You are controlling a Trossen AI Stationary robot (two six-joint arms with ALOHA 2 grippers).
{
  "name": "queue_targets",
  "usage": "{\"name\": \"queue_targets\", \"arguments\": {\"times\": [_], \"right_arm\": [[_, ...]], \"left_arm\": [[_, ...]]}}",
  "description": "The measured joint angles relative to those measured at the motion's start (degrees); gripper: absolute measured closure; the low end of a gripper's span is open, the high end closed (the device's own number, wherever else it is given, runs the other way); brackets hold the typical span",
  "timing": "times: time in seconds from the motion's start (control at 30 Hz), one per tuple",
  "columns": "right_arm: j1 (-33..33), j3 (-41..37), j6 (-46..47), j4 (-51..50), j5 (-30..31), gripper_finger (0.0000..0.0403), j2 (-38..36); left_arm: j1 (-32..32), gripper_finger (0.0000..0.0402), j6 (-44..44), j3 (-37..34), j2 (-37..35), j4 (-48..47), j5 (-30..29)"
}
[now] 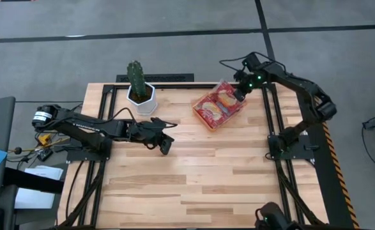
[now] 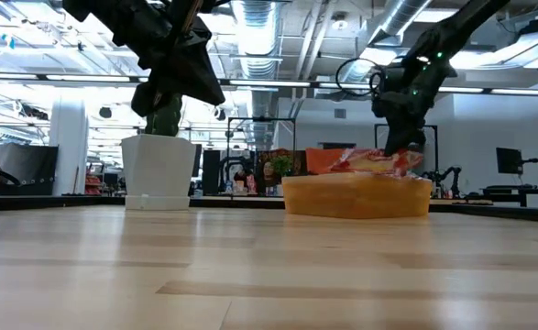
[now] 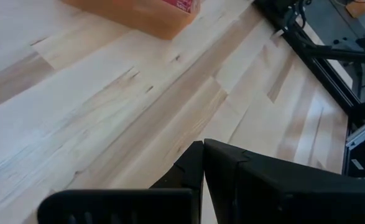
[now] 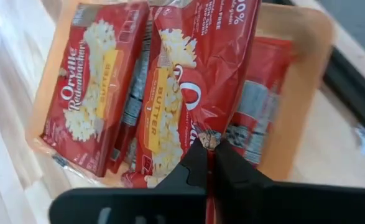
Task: Sort popcorn bags into baskets
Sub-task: Put the popcorn bag into the orange bin
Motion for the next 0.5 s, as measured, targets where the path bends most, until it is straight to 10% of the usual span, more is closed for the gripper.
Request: {"name": "queue_targets", "arguments": {"times": [0.5], "right_arm": [[0.2, 0.0, -0.9, -0.2, 1.1, 0.0276, 3.8]], "left_arm": [[0.0, 0.0323, 0.1, 0.0, 0.0, 0.0, -0.4]]}}
